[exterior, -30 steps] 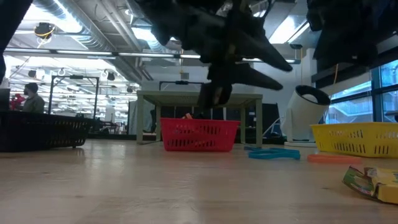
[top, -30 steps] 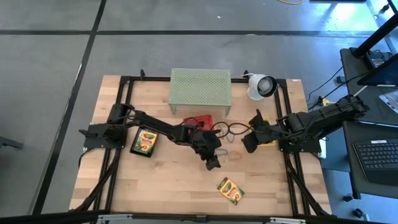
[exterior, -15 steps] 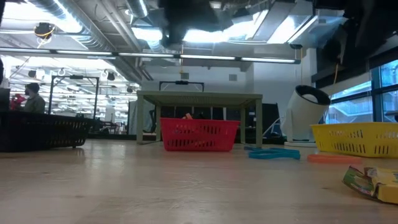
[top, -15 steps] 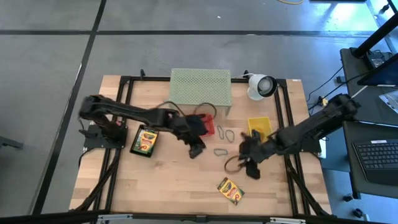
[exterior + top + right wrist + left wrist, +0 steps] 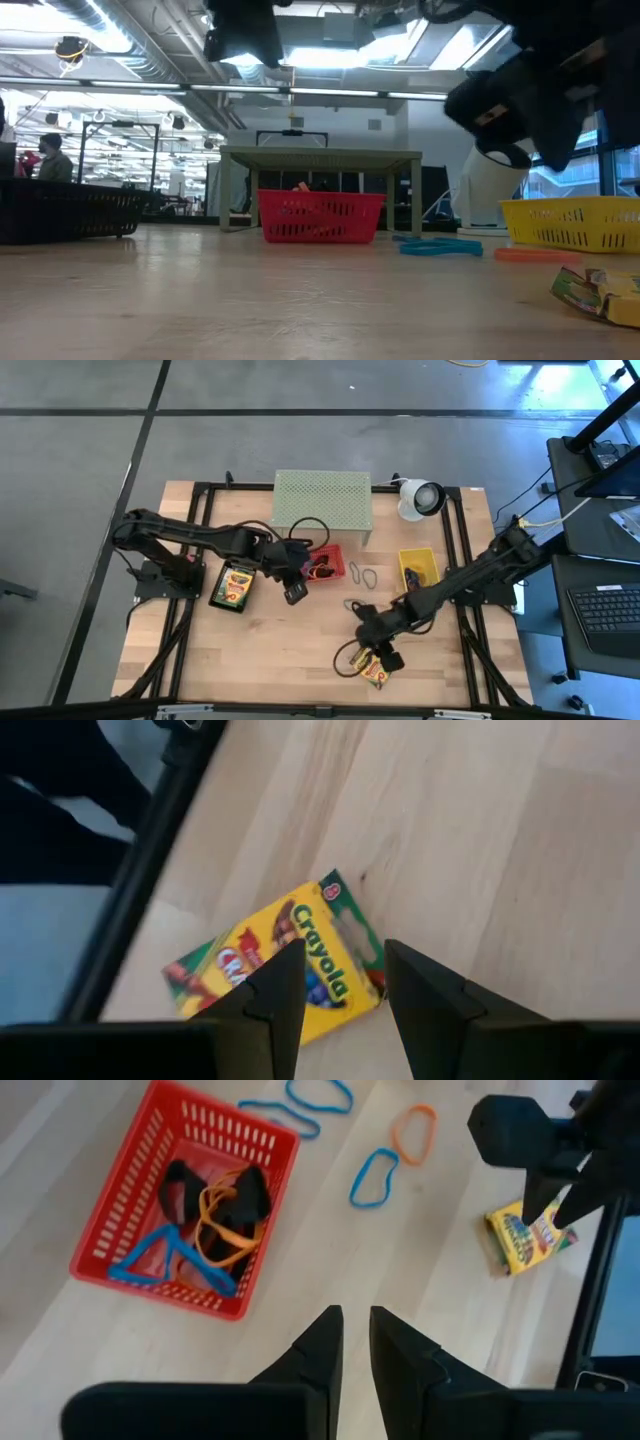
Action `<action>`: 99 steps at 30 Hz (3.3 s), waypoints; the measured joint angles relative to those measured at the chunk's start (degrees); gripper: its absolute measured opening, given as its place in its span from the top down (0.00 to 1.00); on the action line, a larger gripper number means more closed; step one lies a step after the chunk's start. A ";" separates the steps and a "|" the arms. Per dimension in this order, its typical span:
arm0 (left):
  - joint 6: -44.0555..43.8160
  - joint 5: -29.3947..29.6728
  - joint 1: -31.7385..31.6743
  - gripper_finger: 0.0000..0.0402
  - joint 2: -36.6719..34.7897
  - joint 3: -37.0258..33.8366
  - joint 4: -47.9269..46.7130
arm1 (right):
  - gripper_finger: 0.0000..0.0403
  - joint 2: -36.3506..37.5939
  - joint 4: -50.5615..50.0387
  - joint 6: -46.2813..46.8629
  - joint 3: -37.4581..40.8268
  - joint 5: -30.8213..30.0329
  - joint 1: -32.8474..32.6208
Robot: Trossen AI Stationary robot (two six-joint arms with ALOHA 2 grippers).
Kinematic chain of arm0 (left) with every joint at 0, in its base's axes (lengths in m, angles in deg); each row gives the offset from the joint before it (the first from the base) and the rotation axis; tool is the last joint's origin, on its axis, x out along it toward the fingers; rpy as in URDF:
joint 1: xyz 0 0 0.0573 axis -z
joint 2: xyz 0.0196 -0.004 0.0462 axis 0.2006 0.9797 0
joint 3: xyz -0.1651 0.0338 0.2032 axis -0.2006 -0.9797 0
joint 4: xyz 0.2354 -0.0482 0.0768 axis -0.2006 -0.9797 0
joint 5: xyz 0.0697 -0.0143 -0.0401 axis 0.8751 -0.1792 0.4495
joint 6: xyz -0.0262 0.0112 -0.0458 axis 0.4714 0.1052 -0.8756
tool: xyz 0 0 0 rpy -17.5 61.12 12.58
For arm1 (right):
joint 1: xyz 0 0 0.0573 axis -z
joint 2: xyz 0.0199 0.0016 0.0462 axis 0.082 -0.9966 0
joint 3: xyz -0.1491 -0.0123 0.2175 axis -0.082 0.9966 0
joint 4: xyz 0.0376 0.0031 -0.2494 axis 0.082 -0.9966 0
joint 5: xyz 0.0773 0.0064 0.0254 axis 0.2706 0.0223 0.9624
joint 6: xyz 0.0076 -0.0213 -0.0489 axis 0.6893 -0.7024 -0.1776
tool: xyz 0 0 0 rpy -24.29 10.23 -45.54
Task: Pick & Place Office Desk Supplies
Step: Put the yellow crayon box into the black bin
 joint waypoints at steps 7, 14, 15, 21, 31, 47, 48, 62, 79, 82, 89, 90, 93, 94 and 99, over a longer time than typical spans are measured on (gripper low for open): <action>0.05 0.04 0.00 0.89 0.00 -0.01 -2.02 | 0.66 -7.44 -0.80 -5.67 -4.78 1.19 0.80; 1.17 0.11 0.00 0.89 0.00 -0.01 -2.14 | 0.66 -10.45 -2.08 -7.36 -5.40 2.46 1.61; 1.27 0.11 0.00 0.89 0.00 -0.01 -2.17 | 0.66 -10.77 -2.22 -7.80 -5.40 2.77 1.75; 2.78 0.11 0.00 0.89 0.00 0.00 -2.24 | 0.66 -12.26 -2.46 -8.00 -5.42 2.80 2.74; 4.71 0.07 0.00 0.88 0.00 0.00 -2.57 | 0.66 -13.82 -2.24 -7.49 -5.64 4.11 3.16; 4.73 0.07 0.00 0.89 0.02 0.00 -3.66 | 0.97 -14.00 -2.44 -6.52 -5.53 -3.13 3.00; 4.73 0.08 0.00 0.89 0.02 -0.02 -3.66 | 0.98 -14.00 -2.46 -5.94 -5.53 -3.51 3.00; 4.21 -0.69 0.00 0.89 0.02 -0.02 -3.64 | 1.00 -10.19 -5.02 3.41 -5.05 -10.02 3.26; 2.52 -1.62 -0.15 0.89 0.02 0.00 2.66 | 1.00 6.52 -12.87 14.43 -5.27 -13.88 3.27; 2.54 -1.60 -0.15 0.89 0.02 0.00 4.70 | 1.00 9.27 -13.82 15.98 -5.27 -15.57 3.28; 8.46 -1.66 -0.15 0.89 0.04 -0.02 9.32 | 1.00 15.00 -15.42 18.26 -5.31 -19.59 3.28; 9.97 -1.65 -0.15 0.89 0.04 0.00 10.26 | 1.00 15.78 -15.66 18.39 -5.31 -20.06 3.28; 15.45 -1.62 -0.15 0.86 0.04 -0.01 13.21 | 1.00 18.60 -15.98 20.08 -5.33 -20.96 3.50; 17.48 -1.63 -0.08 0.85 0.04 0.00 14.29 | 1.00 19.66 -16.40 20.74 -5.33 -21.48 3.56; 23.16 -2.03 0.36 0.72 0.15 -0.01 18.74 | 1.00 25.67 -16.93 22.65 -5.38 -25.20 3.59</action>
